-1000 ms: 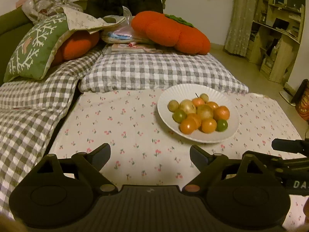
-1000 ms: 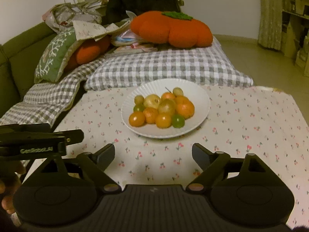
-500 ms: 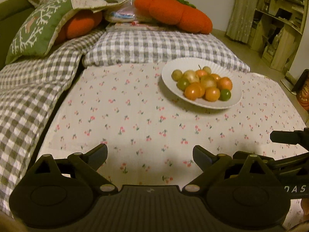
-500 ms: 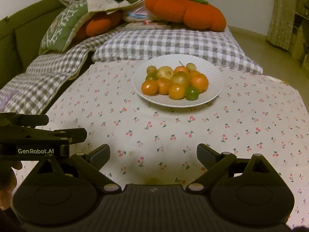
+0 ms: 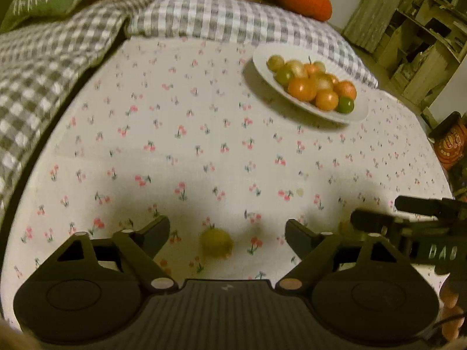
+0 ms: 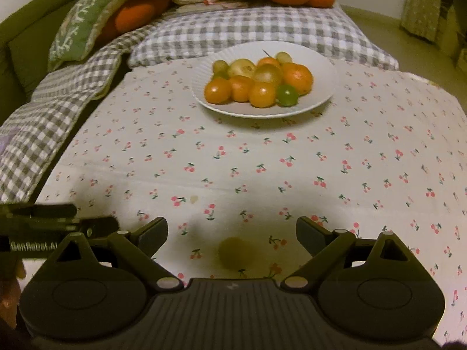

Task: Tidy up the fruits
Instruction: 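Grasp a small yellow-brown fruit with the left tool while the right tool grasps another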

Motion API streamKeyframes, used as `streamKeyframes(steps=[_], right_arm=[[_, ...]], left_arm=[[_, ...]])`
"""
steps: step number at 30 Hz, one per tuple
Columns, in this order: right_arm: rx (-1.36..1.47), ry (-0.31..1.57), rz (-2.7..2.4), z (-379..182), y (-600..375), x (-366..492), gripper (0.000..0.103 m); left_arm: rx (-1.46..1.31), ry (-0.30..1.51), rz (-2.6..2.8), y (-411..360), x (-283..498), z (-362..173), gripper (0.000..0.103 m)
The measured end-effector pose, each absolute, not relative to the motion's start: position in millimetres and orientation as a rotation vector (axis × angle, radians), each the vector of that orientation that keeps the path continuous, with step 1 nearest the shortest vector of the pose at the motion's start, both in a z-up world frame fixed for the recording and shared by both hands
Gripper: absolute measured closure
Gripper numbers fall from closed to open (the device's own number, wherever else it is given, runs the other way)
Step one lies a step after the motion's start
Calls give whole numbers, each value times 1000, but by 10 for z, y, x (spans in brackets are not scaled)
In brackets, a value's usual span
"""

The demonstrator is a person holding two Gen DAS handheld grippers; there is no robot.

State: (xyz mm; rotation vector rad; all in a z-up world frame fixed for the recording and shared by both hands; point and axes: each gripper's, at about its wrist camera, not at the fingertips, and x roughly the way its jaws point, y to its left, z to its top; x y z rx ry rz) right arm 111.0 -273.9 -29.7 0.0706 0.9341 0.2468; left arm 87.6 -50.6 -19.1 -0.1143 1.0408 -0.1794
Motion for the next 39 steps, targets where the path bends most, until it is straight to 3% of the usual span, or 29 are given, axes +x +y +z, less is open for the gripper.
streamKeyframes(steps=[25, 32, 36, 39], right_arm=[[-11, 1038, 246, -605, -2529, 1121, 62], [-32, 1025, 232, -590, -2521, 1115, 78], [-35, 1021, 234, -585, -2512, 1113, 79], [-36, 1017, 235, -581, -2502, 1111, 79]], left_arm=[[-112, 1107, -175, -578, 899, -419, 62], [-99, 1094, -167, -592, 904, -424, 66], [-89, 1088, -161, -593, 908, -427, 71], [-75, 1082, -148, -587, 909, -425, 83]])
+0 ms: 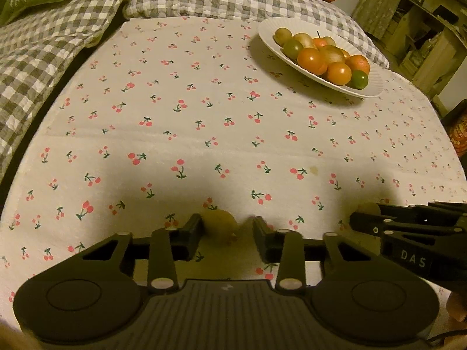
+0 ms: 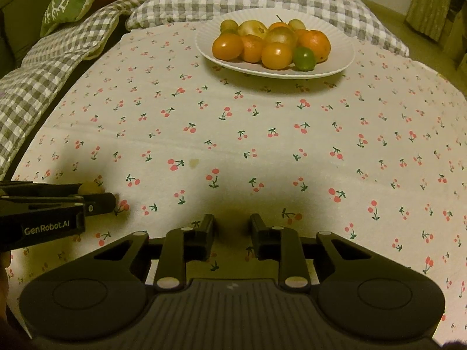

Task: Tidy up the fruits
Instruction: 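Grasp a small yellow-brown fruit with the left tool while the right tool grasps another, then carry both fruits onto the plate and open both tools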

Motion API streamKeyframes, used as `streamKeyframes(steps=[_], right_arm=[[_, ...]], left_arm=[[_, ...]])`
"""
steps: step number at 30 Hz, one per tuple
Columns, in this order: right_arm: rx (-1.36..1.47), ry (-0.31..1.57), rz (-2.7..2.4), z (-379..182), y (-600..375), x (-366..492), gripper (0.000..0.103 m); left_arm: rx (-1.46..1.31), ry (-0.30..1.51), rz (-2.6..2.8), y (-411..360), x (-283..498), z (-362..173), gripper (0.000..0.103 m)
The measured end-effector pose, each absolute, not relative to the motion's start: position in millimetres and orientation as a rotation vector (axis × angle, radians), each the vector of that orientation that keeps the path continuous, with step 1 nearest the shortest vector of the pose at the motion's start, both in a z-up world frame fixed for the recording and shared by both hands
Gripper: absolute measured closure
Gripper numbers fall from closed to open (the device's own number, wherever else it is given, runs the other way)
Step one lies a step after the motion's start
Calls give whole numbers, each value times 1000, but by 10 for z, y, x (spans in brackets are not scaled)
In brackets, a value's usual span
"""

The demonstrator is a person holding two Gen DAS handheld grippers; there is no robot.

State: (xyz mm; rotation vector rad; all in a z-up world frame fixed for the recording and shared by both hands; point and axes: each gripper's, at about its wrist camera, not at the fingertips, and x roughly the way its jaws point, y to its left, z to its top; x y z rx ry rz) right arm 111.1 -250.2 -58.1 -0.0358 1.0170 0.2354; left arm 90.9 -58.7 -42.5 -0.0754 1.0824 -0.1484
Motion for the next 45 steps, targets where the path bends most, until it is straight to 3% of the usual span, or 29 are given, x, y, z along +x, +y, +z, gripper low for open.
streamKeyframes(steps=[2, 30, 45], right_arm=[[-37, 1014, 238, -578, -2495, 1110, 80], [-32, 913, 282, -404, -2476, 1067, 80], [128, 822, 212, -91, -2901, 1215, 79]], left_arm=[[-75, 1081, -139, -573, 918, -425, 91], [-102, 986, -181, -585, 902, -163, 92], [-190, 912, -169, -455, 1031, 101, 92]])
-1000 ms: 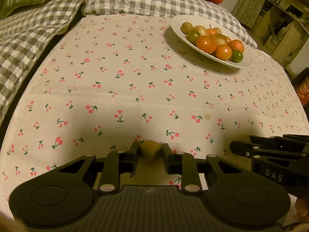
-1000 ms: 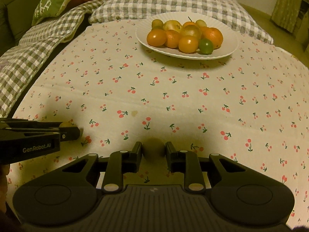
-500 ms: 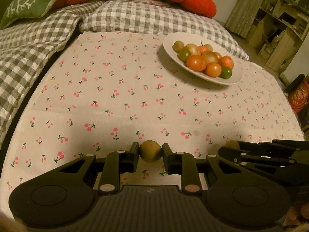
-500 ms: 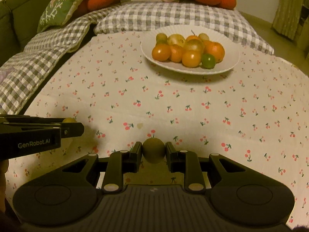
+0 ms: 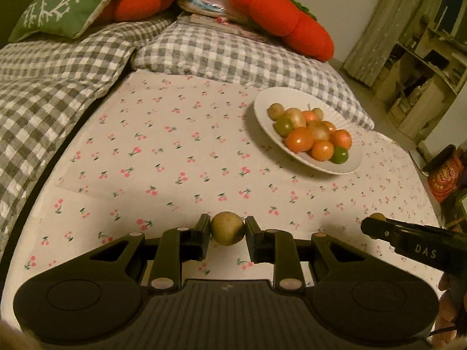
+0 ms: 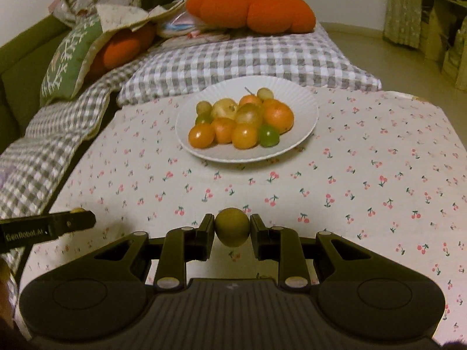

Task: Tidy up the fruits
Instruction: 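Carry both fruits onto the plate and open both tools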

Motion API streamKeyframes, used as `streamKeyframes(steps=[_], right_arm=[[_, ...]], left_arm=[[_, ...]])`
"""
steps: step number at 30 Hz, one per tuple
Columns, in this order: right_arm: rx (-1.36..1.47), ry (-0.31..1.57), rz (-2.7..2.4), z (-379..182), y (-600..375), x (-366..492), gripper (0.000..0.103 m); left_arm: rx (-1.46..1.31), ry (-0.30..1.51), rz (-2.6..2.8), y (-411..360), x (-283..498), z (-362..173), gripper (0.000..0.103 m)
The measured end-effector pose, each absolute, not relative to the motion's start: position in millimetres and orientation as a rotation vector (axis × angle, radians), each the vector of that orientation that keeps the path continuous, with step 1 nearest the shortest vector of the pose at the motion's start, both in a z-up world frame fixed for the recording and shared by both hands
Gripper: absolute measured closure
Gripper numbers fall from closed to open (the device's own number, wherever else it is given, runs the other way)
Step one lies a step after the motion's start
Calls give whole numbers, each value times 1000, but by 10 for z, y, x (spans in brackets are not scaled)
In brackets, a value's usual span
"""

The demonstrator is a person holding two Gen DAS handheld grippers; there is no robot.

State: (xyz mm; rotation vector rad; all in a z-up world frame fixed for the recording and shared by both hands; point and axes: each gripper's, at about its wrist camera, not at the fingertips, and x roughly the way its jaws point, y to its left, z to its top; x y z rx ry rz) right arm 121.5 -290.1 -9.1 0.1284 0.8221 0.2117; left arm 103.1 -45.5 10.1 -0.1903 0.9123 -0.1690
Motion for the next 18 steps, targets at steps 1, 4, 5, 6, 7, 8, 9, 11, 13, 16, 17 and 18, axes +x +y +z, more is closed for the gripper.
streamKeyframes(steps=[1, 4, 5, 6, 7, 8, 9, 11, 13, 16, 17, 18], right_arm=[[133, 816, 210, -75, -2911, 1225, 79], [149, 805, 206, -20, -2972, 1268, 79], [154, 802, 204, -6, -2994, 1292, 79], [160, 800, 200, 8, -3017, 1320, 79], [166, 799, 197, 17, -3040, 1347, 79], [171, 798, 194, 25, -3061, 1374, 79], [174, 797, 192, 36, -3078, 1396, 79], [174, 793, 188, 67, -3102, 1451, 79], [162, 781, 186, 104, -3119, 1510, 79], [147, 770, 173, 139, -3159, 1604, 79], [144, 770, 171, 140, -3169, 1636, 79], [143, 769, 168, 146, -3179, 1668, 80]], left_arm=[[-189, 908, -175, -475, 1031, 115, 92], [-186, 894, -196, -549, 1063, 173, 92], [-186, 890, -203, -568, 1078, 195, 92], [-183, 883, -209, -591, 1098, 224, 92], [-177, 873, -214, -622, 1120, 259, 92], [-170, 863, -218, -651, 1139, 286, 92], [-161, 853, -222, -693, 1162, 317, 92], [-150, 844, -231, -766, 1214, 352, 92], [-138, 835, -245, -842, 1292, 380, 92], [-122, 815, -256, -971, 1404, 415, 92], [-118, 812, -260, -1009, 1440, 417, 92], [-114, 810, -264, -1042, 1475, 416, 92]])
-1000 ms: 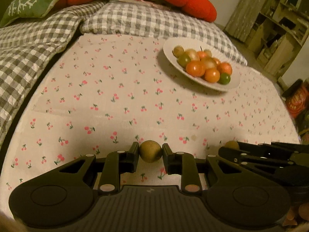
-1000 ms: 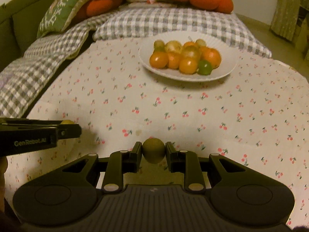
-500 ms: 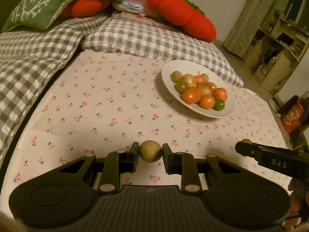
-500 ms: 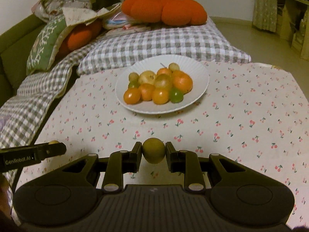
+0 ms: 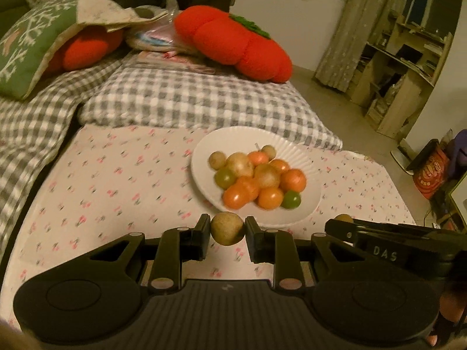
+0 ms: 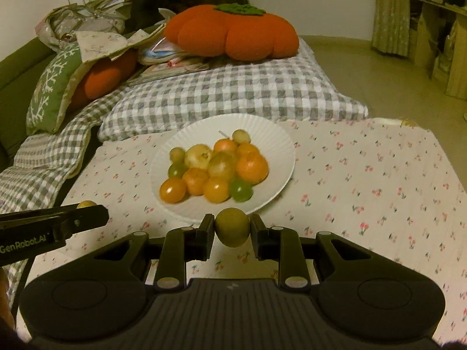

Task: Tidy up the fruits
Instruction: 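Carry both fruits onto the plate and open both tools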

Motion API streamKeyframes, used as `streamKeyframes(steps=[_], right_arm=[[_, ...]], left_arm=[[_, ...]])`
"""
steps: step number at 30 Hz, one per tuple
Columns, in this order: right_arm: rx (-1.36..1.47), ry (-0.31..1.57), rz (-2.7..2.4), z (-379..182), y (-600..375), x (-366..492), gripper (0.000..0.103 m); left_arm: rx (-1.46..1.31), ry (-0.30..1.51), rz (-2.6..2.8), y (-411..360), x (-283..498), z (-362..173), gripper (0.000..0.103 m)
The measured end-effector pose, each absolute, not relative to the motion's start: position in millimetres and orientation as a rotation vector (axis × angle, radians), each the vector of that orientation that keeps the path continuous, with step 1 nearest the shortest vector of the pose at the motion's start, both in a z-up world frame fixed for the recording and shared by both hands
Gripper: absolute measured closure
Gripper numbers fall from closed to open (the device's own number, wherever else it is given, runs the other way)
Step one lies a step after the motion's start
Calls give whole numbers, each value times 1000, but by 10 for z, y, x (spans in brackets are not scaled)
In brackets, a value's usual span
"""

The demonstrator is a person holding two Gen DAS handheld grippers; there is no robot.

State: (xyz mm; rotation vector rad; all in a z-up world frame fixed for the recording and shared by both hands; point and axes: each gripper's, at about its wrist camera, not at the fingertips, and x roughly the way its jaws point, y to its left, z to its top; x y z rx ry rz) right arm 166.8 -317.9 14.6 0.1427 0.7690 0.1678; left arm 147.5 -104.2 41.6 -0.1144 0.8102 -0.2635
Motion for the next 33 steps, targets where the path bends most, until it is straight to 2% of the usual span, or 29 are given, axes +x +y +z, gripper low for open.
streamKeyframes(steps=[14, 26, 33], right_arm=[[181, 772, 123, 98, -3416, 2113, 80], [400, 752, 91, -100, -3824, 2464, 79], [395, 741, 119, -198, -3703, 2617, 79]], left_arm=[[-95, 825, -313, -1419, 1918, 212, 92], [-129, 784, -295, -1357, 2406, 4, 92], [-104, 795, -316, -1422, 2510, -136, 92]])
